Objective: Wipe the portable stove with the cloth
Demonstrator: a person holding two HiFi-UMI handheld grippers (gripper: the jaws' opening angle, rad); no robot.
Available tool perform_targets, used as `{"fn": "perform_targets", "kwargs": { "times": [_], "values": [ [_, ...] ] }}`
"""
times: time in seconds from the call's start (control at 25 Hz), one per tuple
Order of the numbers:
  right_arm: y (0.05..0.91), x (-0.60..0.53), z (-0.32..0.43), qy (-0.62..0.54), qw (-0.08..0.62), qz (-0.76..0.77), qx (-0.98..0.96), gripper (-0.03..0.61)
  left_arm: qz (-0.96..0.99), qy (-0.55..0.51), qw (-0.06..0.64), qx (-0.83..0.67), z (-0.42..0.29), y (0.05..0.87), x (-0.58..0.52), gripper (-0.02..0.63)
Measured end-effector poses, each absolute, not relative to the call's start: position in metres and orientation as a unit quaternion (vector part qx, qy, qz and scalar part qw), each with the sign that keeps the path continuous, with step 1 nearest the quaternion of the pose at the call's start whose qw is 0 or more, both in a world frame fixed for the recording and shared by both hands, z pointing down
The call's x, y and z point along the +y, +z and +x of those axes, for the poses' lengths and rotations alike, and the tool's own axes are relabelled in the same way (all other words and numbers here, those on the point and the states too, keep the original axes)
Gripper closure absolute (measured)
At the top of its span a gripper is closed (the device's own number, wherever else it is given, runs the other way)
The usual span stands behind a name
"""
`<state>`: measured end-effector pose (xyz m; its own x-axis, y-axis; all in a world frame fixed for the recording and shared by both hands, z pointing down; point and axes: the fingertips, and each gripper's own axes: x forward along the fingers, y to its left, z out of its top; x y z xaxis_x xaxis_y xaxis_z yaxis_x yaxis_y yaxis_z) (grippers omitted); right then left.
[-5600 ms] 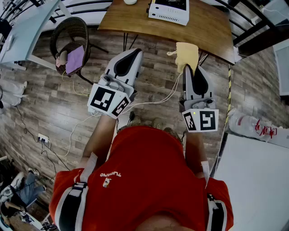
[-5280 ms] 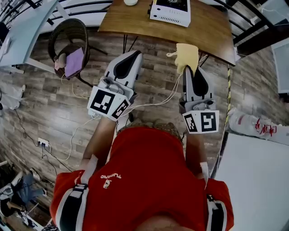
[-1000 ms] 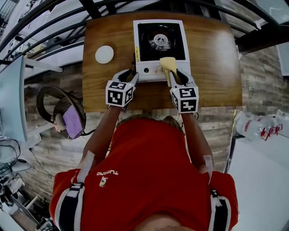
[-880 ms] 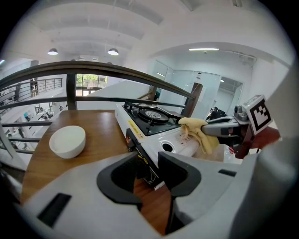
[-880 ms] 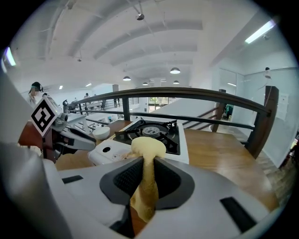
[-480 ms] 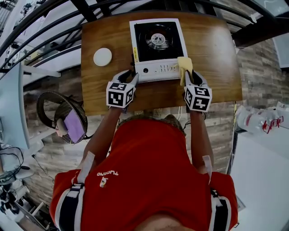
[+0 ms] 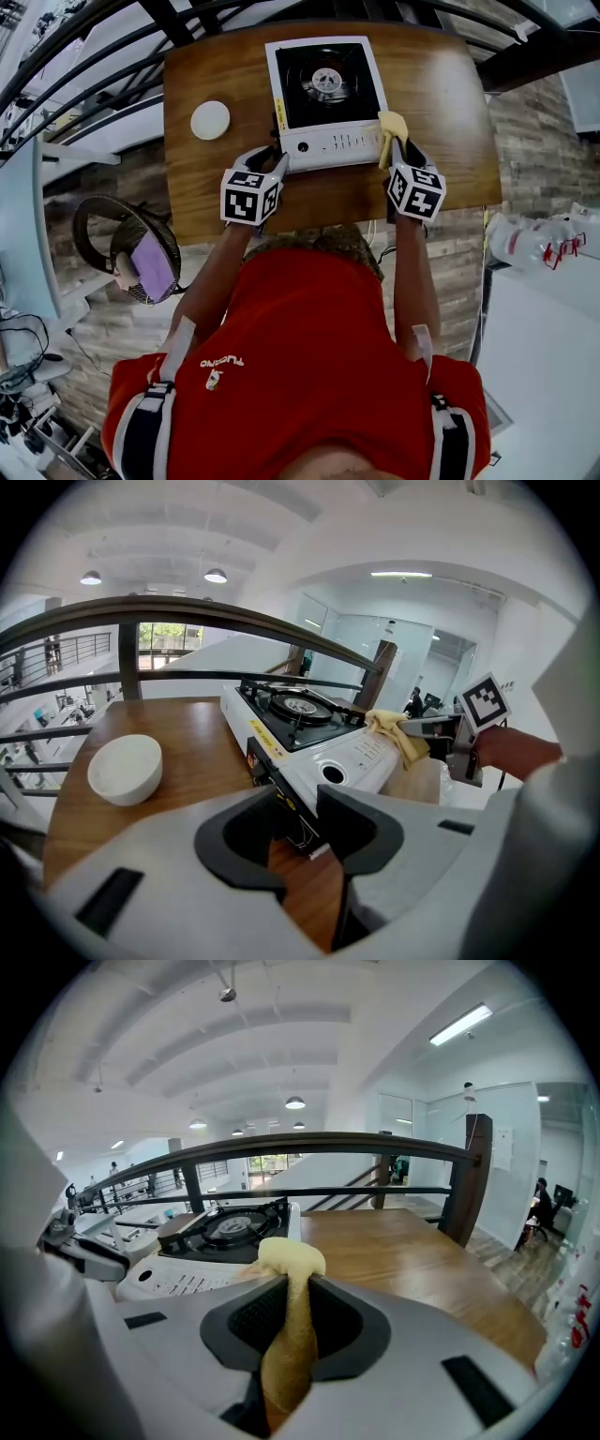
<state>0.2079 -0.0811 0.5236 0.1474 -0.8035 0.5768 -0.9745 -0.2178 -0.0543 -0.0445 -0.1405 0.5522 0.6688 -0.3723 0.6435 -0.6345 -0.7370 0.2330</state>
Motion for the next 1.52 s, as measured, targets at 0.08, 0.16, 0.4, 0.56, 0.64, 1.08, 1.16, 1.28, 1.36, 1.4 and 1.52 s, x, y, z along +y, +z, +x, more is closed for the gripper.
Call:
{"fn": "perform_targets", "kwargs": {
  "times": [0.08, 0.16, 0.4, 0.56, 0.64, 1.08, 1.16, 1.28, 1.36, 1.4, 1.52],
  "values": [
    [0.523, -0.086, 0.213, 0.252, 0.169, 0.737, -0.604, 0.494, 0.884, 0.294, 0.225, -0.285, -0.044, 0.552, -0.14, 0.486],
    [0.522, -0.094, 0.219, 0.25, 0.167, 0.734, -0.609, 0.494, 0.883, 0.296, 0.225, -0.287, -0.044, 0.551, -0.14, 0.486],
    [0.525, -0.122, 0.232, 0.247, 0.166, 0.715, -0.632, 0.494, 0.875, 0.299, 0.232, -0.304, -0.044, 0.553, -0.14, 0.488],
    [0.526, -0.145, 0.238, 0.242, 0.164, 0.702, -0.649, 0.494, 0.869, 0.299, 0.237, -0.316, -0.045, 0.553, -0.14, 0.488],
    [0.525, -0.155, 0.24, 0.238, 0.165, 0.694, -0.659, 0.494, 0.867, 0.297, 0.239, -0.321, -0.045, 0.553, -0.139, 0.488],
    [0.528, -0.206, 0.247, 0.224, 0.171, 0.655, -0.701, 0.494, 0.855, 0.298, 0.251, -0.343, -0.046, 0.555, -0.142, 0.488],
    [0.528, -0.215, 0.248, 0.222, 0.174, 0.652, -0.704, 0.495, 0.852, 0.303, 0.252, -0.346, -0.046, 0.555, -0.142, 0.488],
    [0.528, -0.228, 0.25, 0.22, 0.178, 0.653, -0.702, 0.494, 0.847, 0.311, 0.25, -0.351, -0.047, 0.556, -0.141, 0.488],
    [0.528, -0.239, 0.253, 0.217, 0.182, 0.657, -0.698, 0.494, 0.847, 0.313, 0.25, -0.351, -0.046, 0.555, -0.142, 0.488],
    [0.527, -0.245, 0.254, 0.215, 0.185, 0.659, -0.696, 0.494, 0.847, 0.313, 0.25, -0.35, -0.046, 0.555, -0.143, 0.488],
    [0.526, -0.261, 0.255, 0.212, 0.193, 0.663, -0.692, 0.494, 0.845, 0.318, 0.248, -0.35, -0.046, 0.554, -0.144, 0.488]
  ]
}}
